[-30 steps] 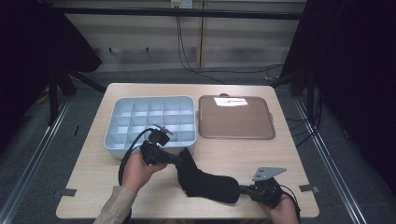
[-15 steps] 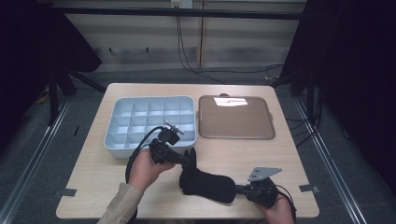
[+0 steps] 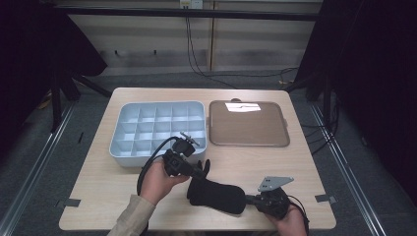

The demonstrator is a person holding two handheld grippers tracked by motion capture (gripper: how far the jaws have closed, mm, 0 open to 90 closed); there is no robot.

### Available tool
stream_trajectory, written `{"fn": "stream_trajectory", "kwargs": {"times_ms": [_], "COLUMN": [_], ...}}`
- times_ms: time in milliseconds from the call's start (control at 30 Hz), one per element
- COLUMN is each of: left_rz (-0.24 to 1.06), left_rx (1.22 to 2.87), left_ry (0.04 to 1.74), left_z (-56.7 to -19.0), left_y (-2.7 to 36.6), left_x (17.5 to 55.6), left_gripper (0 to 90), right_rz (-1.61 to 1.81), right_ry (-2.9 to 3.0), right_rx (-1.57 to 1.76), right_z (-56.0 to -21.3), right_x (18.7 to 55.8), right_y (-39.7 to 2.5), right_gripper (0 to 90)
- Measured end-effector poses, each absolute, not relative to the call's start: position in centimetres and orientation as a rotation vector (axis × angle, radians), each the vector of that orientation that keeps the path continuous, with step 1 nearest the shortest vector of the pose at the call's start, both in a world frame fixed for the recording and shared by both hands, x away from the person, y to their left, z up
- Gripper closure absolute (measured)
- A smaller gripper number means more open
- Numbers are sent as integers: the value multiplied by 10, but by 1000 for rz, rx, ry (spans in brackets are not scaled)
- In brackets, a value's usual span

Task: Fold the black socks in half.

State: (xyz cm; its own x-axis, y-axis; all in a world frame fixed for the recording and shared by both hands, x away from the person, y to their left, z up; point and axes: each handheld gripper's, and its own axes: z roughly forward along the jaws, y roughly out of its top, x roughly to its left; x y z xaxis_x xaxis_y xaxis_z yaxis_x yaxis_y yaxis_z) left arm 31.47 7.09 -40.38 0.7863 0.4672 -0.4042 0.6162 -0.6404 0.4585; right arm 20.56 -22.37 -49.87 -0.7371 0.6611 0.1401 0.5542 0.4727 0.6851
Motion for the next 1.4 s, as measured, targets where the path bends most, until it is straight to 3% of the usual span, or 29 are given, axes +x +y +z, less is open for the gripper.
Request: {"fn": "stream_trajectory", "kwargs": {"times_ms": [1400], "left_rz": [-399], "left_rx": [2488], "left_ry": [657], "left_z": [-416], "left_y": [24], "left_x": [291], "left_gripper": [837], "right_rz": [1138], "right_ry": [2570], "right_rx": [1065], "right_z": [-500], "right_x": [206], "right_y": [-216], "right_gripper": [889]}}
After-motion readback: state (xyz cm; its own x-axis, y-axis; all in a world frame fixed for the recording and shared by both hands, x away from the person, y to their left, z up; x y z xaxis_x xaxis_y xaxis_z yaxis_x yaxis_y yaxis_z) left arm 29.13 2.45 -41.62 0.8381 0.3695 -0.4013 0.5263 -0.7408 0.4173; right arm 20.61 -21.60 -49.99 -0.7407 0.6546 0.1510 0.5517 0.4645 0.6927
